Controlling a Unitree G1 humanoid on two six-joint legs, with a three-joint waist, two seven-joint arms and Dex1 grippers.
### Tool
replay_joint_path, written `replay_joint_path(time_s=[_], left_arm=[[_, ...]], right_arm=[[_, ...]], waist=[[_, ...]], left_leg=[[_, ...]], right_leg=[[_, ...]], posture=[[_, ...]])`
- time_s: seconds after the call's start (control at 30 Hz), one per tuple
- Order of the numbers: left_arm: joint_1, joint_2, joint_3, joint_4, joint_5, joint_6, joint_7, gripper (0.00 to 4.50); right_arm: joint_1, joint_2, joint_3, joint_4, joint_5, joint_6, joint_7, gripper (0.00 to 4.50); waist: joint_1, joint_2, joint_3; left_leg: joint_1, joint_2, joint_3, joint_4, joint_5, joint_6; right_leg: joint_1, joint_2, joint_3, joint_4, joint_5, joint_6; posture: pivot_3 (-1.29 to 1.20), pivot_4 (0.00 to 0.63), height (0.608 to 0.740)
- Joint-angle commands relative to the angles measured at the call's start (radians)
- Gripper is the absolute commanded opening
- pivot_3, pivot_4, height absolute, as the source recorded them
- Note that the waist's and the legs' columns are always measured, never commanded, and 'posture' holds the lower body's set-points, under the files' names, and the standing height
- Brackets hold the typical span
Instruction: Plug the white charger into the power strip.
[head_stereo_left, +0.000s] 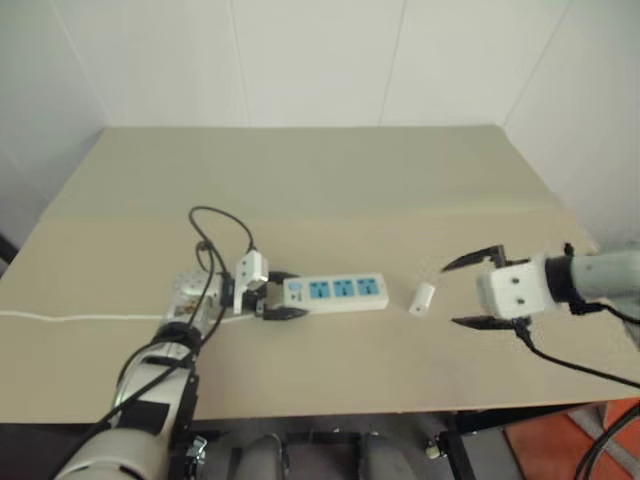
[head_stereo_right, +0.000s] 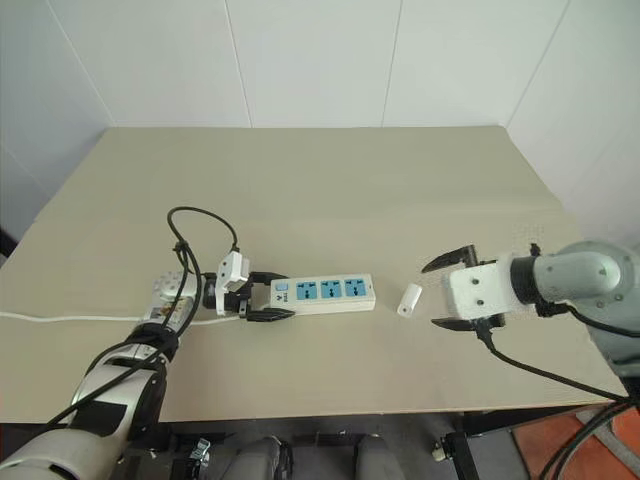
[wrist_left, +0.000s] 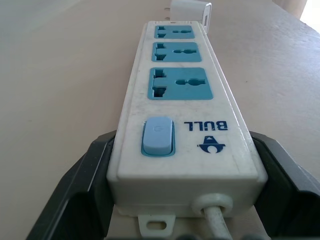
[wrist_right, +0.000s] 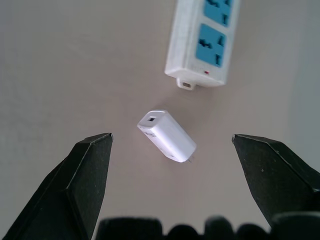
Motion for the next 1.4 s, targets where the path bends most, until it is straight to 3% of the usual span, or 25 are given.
replay_joint_path(time_s=[0.03,0.27,0.5,0.83,1.4], left_arm=[[0.006,0.008,-0.014,-0.028,0.015,-0.005,-0.012,3.29],[0.061,0.027,0.005,-0.142,-0.022,0.045,-0.007,3.29],[0.118,0.037,-0.006,-0.228,-0.029,0.08,0.013,3.29],[0.169,0.056,-0.013,-0.308,-0.037,0.113,0.035,3.29],[0.189,0.052,-0.02,-0.345,-0.045,0.109,0.068,3.29]], right_arm=[[-0.133,0.04,0.093,0.12,-0.038,-0.209,0.125,4.5],[-0.34,0.151,0.258,0.345,-0.105,-0.473,0.208,4.5],[-0.428,0.203,0.393,0.479,-0.145,-0.59,0.21,4.5],[-0.529,0.289,0.456,0.689,-0.265,-0.708,0.141,4.5],[-0.567,0.364,0.509,0.768,-0.386,-0.741,0.075,4.5]], waist=[[0.0,0.0,0.0],[0.003,0.0,0.0],[0.003,0.0,0.0],[-0.001,0.001,0.0],[-0.001,0.001,0.0]], left_leg=[[0.0,0.0,0.0,0.0,0.0,0.0],[-0.001,0.0,-0.001,0.0,0.0,0.0],[0.0,0.0,-0.005,-0.001,0.0,0.0],[0.001,0.0,-0.005,-0.001,0.0,0.0],[0.001,0.0,-0.005,-0.001,0.0,0.0]], right_leg=[[0.0,0.0,0.0,0.0,0.0,0.0],[-0.002,-0.001,0.0,0.001,0.0,0.0],[-0.003,-0.002,0.0,0.002,0.0,0.0],[-0.003,-0.002,0.0,0.002,0.0,-0.001],[-0.003,-0.002,0.0,0.003,0.0,-0.001]], posture=[[0.0,0.15,0.74],[0.0,0.15,0.74],[0.0,0.15,0.74],[0.0,0.15,0.74],[0.0,0.15,0.74]])
